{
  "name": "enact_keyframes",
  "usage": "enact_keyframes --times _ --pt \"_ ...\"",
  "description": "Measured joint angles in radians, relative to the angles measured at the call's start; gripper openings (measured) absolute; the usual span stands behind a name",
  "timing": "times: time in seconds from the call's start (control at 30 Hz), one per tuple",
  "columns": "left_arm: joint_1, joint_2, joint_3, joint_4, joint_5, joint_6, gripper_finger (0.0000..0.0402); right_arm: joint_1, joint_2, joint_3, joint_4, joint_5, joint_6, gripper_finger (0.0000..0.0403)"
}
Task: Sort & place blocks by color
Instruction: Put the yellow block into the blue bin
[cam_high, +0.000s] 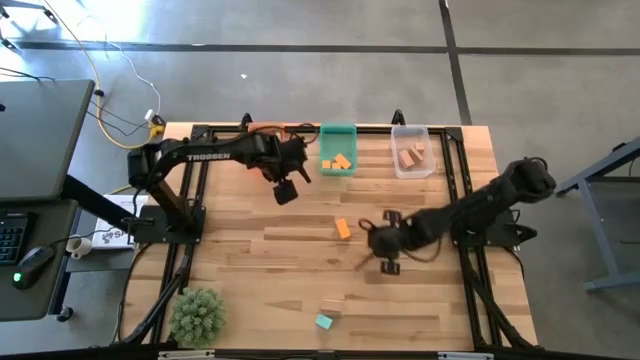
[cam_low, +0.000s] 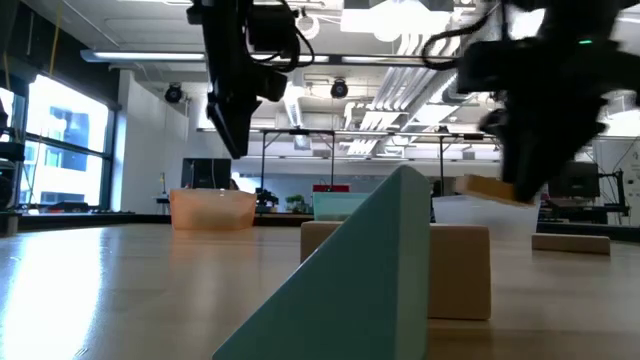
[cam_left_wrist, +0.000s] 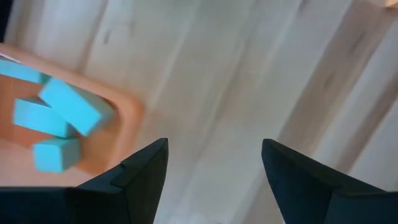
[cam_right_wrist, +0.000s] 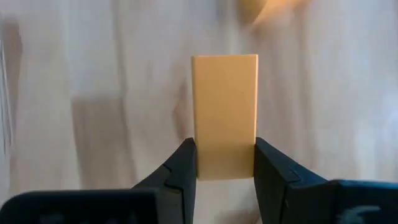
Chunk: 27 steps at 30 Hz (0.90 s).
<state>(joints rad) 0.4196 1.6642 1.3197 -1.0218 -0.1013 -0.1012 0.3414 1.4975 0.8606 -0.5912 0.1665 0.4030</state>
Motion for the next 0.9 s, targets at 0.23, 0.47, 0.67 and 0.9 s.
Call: enact_keyframes --times 0.23,0.47,0.67,0.9 --pt "0.081 0.000 0.000 0.012 0.000 0.103 0.0246 -0.256 -0.001 0.071 0.109 -0.028 -0.160 0.0092" --pt "0.121 0.000 0.000 0.066 0.000 0.176 0.0247 -0.476 -0.001 0.102 0.259 -0.071 -0.221 0.0092" --pt "0.132 0.000 0.000 0.097 0.000 0.194 0.0246 -0.590 -0.001 0.103 0.415 -0.115 -0.221 0.0092" --pt "0.132 0.000 0.000 0.106 0.003 0.210 0.0247 -0.674 -0.001 0.103 0.526 -0.054 -0.221 0.0092"
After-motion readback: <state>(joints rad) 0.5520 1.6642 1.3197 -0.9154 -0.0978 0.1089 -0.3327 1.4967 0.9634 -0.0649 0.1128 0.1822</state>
